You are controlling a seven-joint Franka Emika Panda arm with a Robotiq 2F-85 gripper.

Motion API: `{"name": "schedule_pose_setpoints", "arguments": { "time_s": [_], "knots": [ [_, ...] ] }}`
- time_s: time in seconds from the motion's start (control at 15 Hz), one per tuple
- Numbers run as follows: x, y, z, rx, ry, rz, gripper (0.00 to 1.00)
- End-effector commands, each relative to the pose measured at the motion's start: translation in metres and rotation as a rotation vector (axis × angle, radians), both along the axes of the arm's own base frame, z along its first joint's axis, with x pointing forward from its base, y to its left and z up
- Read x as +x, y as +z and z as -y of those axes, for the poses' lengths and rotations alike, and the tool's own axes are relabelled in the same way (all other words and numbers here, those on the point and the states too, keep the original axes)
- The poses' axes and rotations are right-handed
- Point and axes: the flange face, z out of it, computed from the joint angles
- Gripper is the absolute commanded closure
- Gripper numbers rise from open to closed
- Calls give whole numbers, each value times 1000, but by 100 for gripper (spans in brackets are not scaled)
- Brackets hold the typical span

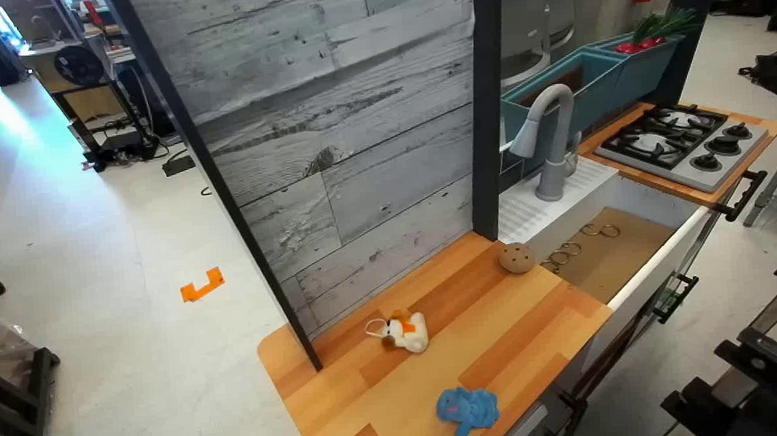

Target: Turn the tap nozzle to the right, then move the brown plushie closer to you

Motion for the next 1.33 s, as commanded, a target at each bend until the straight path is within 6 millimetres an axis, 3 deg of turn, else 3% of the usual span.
{"name": "schedule_pose_setpoints", "arguments": {
  "time_s": [0.0, 0.6, 0.93, 1.27],
  "knots": [
    [0, 1, 0, 0, 0, 1, 0],
    [4, -1, 4, 0, -7, 1, 0],
    [14, -22, 41, 8, -71, -54, 0],
    [33, -68, 94, -8, -206, -71, 0]
  ]
}}
